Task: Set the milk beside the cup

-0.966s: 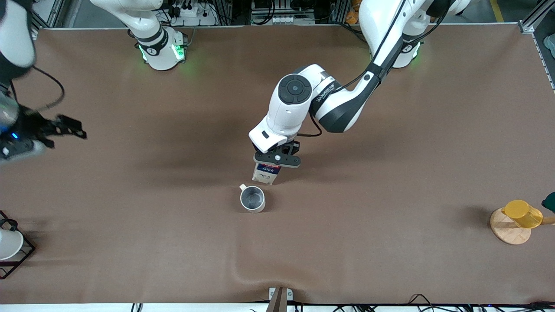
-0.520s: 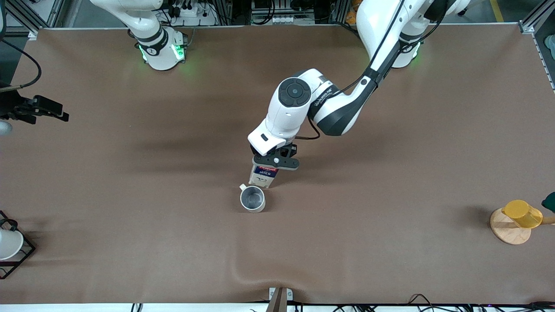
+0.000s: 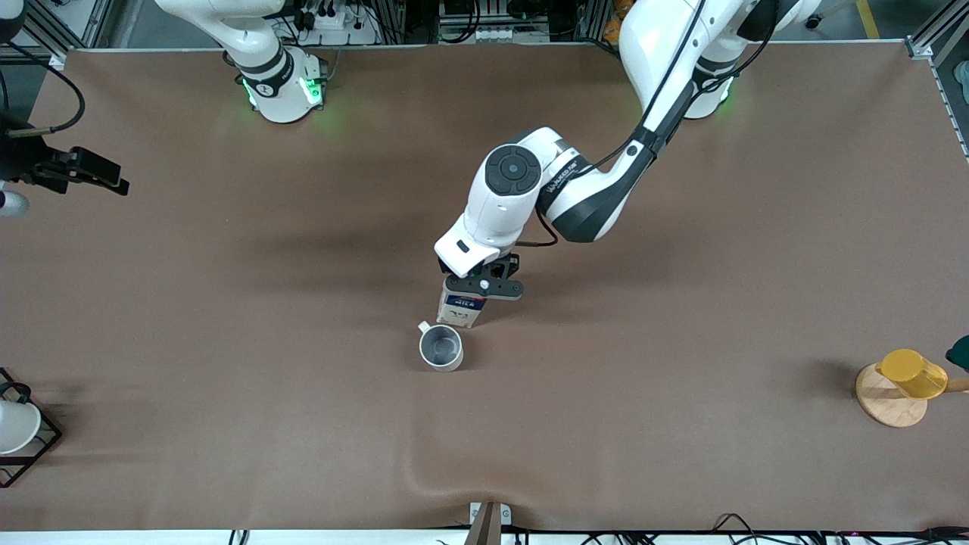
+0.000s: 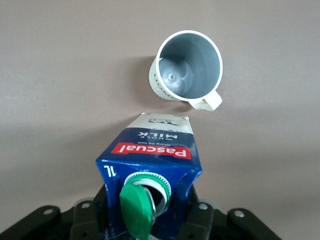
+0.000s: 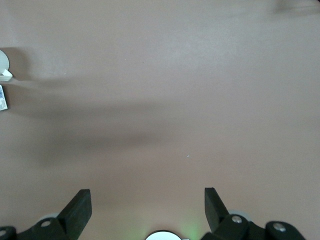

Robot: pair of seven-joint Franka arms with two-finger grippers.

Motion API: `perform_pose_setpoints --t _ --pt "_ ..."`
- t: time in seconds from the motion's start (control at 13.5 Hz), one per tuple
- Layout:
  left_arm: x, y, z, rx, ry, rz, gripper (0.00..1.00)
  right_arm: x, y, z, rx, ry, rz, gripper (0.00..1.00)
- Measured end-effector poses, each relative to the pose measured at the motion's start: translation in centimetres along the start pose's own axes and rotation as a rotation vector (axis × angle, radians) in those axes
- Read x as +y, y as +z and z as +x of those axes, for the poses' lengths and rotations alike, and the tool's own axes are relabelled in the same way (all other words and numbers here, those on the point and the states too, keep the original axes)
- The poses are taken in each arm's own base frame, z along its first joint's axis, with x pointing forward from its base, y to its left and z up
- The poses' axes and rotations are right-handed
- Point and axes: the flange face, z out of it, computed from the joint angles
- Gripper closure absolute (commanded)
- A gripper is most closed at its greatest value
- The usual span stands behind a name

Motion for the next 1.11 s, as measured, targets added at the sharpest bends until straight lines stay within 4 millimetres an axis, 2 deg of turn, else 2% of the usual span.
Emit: perform_pose_setpoints --t 0.07,0.37,0.67,0.82,0.97,1.11 --pt "0.0 0.2 0.0 -0.002 -0.001 0.001 0.00 0.1 -0.1 0.0 0.001 0.002 0.000 0.00" --pt "0.1 0.2 0.2 0.014 -0.001 -0.015 0.00 0.1 -0.1 0.0 0.001 0.003 0.001 0.00" --pt "1.5 -1.3 0.2 0.042 0.010 -0.054 0.00 0.5 -0.1 0.0 0.000 0.008 0.002 0.00" --pt "2.7 -3.4 0.0 0.061 -0.002 -0.087 0.00 1.7 -0.1 -0.1 -0.004 -0.005 0.005 0.00" --pt "3.6 -6.9 -0.4 0.081 -0.032 -0.119 0.00 2.8 -0.1 -0.2 -0.005 -0.016 0.011 0.00" --pt "3.7 -9.9 -0.8 0.077 -0.040 -0.109 0.00 3.0 -0.1 -0.2 -0.006 -0.018 0.012 0.00"
